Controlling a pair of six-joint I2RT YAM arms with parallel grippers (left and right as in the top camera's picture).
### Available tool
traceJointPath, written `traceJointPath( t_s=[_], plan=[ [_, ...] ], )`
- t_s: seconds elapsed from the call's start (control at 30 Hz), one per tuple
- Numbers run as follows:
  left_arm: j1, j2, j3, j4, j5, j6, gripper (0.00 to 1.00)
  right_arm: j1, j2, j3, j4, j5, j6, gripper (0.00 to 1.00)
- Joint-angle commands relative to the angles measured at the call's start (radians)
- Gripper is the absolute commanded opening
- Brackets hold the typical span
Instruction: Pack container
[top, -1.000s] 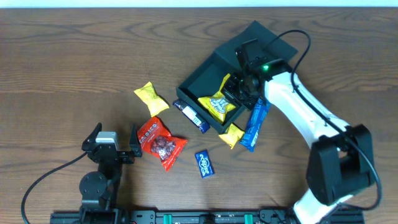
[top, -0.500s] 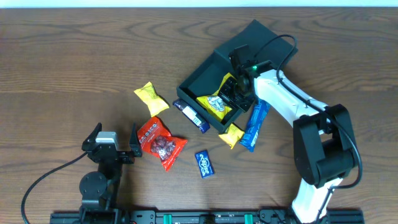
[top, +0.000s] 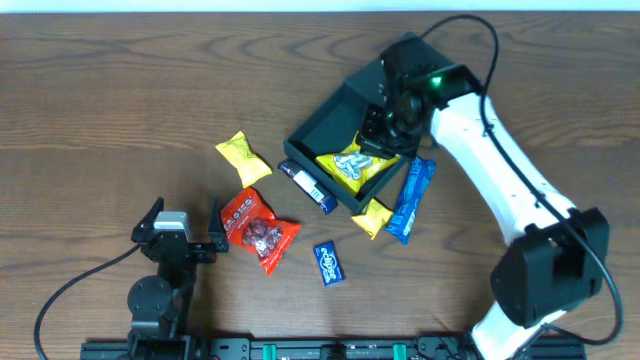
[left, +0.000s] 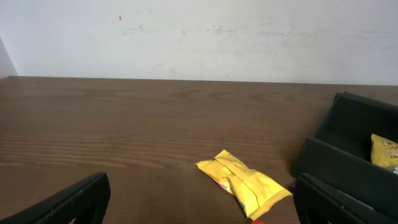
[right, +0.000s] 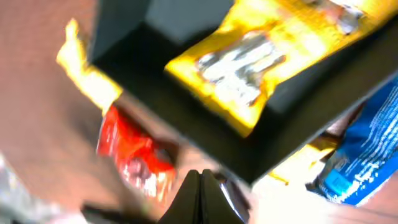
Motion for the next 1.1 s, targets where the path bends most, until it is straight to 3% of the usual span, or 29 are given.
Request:
traceJointPath(
  t_s=[0.0,0.17,0.23,0.27,0.4,0.6,0.77,0.9,1.07],
  plan=[
    [0.005,-0.006,-0.015,-0.045,-0.019,-0.011,0.95,-0.006,-0.015,0.072,-0.082,-0.113,-0.295,0.16],
    [0.005,-0.006,-0.015,-0.045,-0.019,-0.011,0.95,0.039,-0.015,0.095,-0.192,-0.04,-0.308,0.4],
    [0.005,-0.006,-0.015,-0.045,-0.019,-0.011,0.95,0.089,-0.015,0.083,-0.161,0.013,-0.334,0.84],
    [0.005,-0.006,-0.015,-0.045,-0.019,-0.011,0.95,0.123,-0.015,0.075,-0.13,0.039,-0.365,0.99],
    [0.005,-0.006,-0.015,-0.045,-0.019,-0.011,0.95,0.254,-0.014,0.071,-0.084,0.048,-0.587,0.99],
    [0.005,-0.006,-0.015,-0.045,-0.019,-0.011,0.95,0.471,-0.014,0.071,-0.048,0.17,-0.573,0.99],
    [0.005,-0.006,-0.015,-0.045,-0.019,-0.011,0.95,0.577,0.015,0.071,-0.037,0.387,-0.812,0.99],
    [0.005,-0.006,-0.015,-0.045,-0.019,-0.011,0.95,0.572,0.076,0.071,-0.036,0.418,-1.08,0.99],
    [0.005,-0.006,-0.015,-0.045,-0.019,-0.011,0.95,0.504,0.145,0.071,0.071,0.369,-1.151,0.99]
  ],
)
